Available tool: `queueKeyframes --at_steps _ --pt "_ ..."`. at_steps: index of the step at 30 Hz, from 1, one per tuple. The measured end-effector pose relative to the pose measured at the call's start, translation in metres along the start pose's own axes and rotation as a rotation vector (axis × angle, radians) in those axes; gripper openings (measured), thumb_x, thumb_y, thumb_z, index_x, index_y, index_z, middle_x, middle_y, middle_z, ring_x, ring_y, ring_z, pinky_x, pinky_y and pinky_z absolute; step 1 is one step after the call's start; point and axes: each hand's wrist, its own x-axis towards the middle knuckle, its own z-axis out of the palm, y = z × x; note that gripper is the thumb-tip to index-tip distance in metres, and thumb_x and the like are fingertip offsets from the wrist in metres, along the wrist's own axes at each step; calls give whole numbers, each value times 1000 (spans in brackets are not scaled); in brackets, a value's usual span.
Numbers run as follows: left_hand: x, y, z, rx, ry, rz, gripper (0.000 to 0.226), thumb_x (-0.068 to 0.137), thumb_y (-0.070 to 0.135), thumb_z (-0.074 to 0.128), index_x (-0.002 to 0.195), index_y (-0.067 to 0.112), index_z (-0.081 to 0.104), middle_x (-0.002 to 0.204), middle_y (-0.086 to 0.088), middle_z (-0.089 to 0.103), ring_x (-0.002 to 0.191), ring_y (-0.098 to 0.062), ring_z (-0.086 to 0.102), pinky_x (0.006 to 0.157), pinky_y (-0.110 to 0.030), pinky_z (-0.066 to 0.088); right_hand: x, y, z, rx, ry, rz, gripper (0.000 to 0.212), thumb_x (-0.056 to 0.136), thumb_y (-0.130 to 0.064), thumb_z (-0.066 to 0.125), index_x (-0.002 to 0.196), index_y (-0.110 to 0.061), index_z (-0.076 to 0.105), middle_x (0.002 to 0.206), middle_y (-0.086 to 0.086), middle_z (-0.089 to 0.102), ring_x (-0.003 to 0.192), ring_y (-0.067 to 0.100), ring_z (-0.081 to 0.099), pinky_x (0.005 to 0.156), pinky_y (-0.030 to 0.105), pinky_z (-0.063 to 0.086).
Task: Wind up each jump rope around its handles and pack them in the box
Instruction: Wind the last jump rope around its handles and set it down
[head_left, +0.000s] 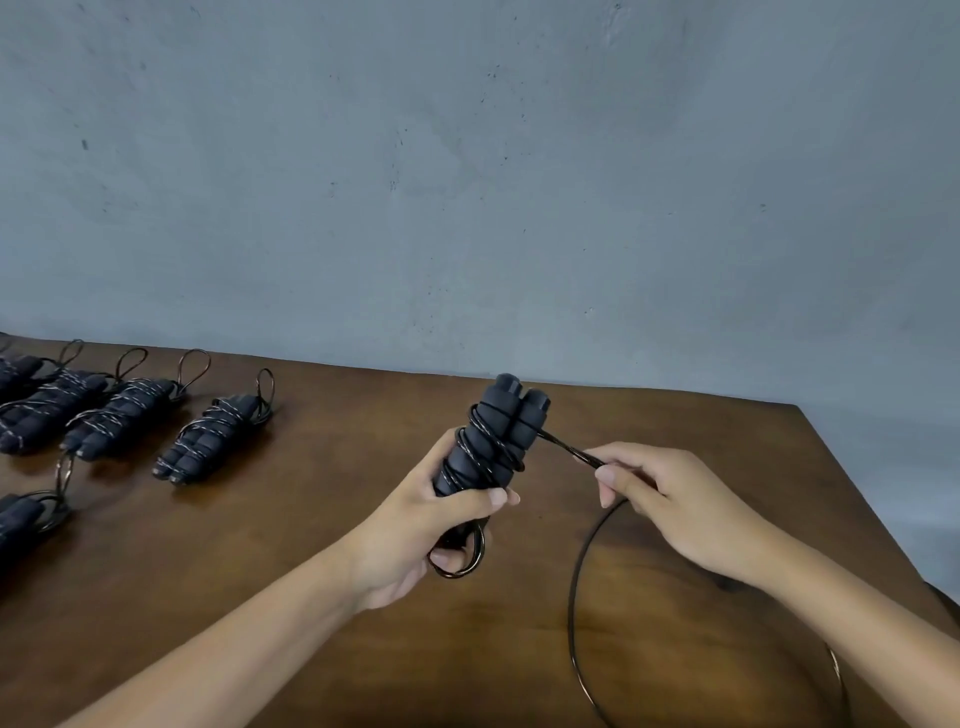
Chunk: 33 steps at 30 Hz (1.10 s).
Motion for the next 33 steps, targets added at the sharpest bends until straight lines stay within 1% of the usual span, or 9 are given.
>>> queueKeyframes --at_steps 3,8,16,20,22,24,27,30,33 --pt "2 -1 0 -67 42 -15 46 89 16 74 131 27 58 110 -11 69 62 -22 46 48 -27 18 -5 -4 -2 -64 25 8 23 106 -30 49 114 -34 70 87 -21 69 94 -8 62 82 6 38" --pt "6 -4 -7 -143 174 -74 44 95 11 74 133 22 56 104 -11 70 66 -25 43 44 -22 24 -16 -10 -11 -165 86 23 27 103 -34 55 127 -40 66 96 -27 68 100 -5 64 93 25 50" --pt "7 -12 -5 -38 243 -107 32 97 9 71 122 19 55 101 -14 66 51 -17 39 43 -22 25 -35 -43 -18 -480 27 -71 38 107 -38 39 142 -45 52 101 -30 55 91 -6 55 75 18 46" --pt "8 -19 6 185 231 -33 40 97 8 69 127 27 52 82 -5 53 51 -17 35 44 -25 28 -37 -68 -21 -554 7 -128 41 109 -29 38 147 -44 45 112 -29 55 92 -3 55 75 17 48" --pt "7 -21 11 332 224 7 43 97 10 68 129 32 50 73 5 53 49 -15 35 44 -26 33 -33 -73 -21 -592 37 -177 44 106 -15 49 143 -39 54 111 -25 61 101 2 54 73 24 53" --pt "6 -23 15 480 226 24 46 96 14 69 130 38 47 72 9 56 48 -11 39 47 -25 37 -29 -73 -18 -631 86 -235 47 92 -1 66 127 -33 68 99 -23 66 94 6 51 57 30 54" --pt "7 -24 20 717 222 47 52 96 19 67 136 41 41 85 9 64 49 -6 49 53 -21 42 -18 -68 -12 -657 157 -334 55 69 11 80 108 -27 72 85 -21 65 82 6 43 38 26 43" --pt "4 -24 23 938 232 62 56 95 28 65 137 50 35 104 8 63 71 -8 59 65 -22 45 -6 -66 -12 -628 183 -385 56 70 14 78 107 -28 70 84 -22 63 83 4 43 41 29 46" --pt "-1 -25 22 1020 226 93 60 97 33 63 139 58 29 112 10 59 90 -16 64 83 -31 53 4 -67 -18 -562 190 -359 50 83 11 70 113 -28 70 86 -26 62 89 -1 43 52 33 52"
